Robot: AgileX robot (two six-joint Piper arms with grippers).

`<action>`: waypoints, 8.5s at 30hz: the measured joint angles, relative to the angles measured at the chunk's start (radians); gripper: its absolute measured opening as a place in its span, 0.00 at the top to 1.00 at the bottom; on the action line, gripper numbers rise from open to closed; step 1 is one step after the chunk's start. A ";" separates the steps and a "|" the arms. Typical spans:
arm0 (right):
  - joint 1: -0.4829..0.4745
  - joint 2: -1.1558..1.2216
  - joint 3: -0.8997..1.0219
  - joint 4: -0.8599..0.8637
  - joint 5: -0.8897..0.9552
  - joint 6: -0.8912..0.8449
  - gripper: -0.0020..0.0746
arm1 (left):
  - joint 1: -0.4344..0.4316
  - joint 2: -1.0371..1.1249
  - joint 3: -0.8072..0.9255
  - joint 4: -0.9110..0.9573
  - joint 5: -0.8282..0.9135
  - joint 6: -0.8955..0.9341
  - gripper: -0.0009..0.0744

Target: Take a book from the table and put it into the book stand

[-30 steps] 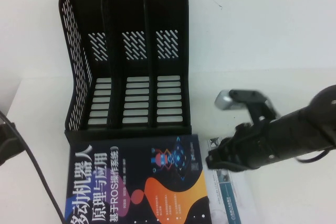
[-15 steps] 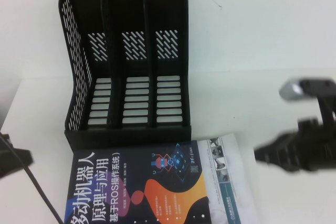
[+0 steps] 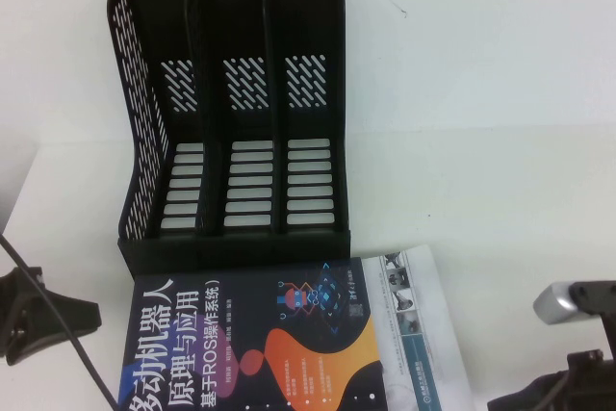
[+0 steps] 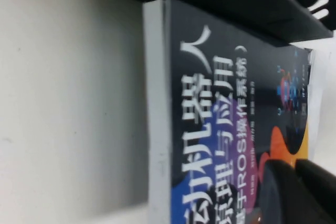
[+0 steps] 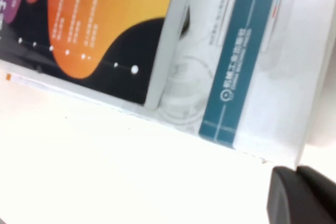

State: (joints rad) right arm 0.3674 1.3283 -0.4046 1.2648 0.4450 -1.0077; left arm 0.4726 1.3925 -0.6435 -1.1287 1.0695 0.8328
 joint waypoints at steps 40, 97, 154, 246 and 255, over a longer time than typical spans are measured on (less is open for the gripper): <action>0.000 -0.004 0.015 0.146 0.034 -0.141 0.97 | -0.156 0.531 -0.010 -0.327 0.098 0.221 0.83; 0.000 -0.004 0.015 0.151 0.034 -0.169 0.97 | -0.740 0.355 -1.255 0.822 -0.174 -1.207 0.83; 0.000 0.059 -0.007 0.214 -0.019 -0.194 0.97 | -0.820 0.172 -1.201 1.129 -0.183 -1.106 0.99; 0.000 -0.982 -0.135 -1.354 0.390 1.058 0.98 | -0.422 -1.407 0.654 1.083 -0.727 -1.031 0.99; 0.000 -0.982 -0.135 -1.354 0.394 1.058 0.98 | -0.447 -1.407 0.654 1.086 -0.728 -1.022 0.99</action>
State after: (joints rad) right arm 0.3674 0.3459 -0.5395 -0.0889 0.8388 0.0503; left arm 0.0254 -0.0142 0.0106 -0.0422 0.3419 -0.1895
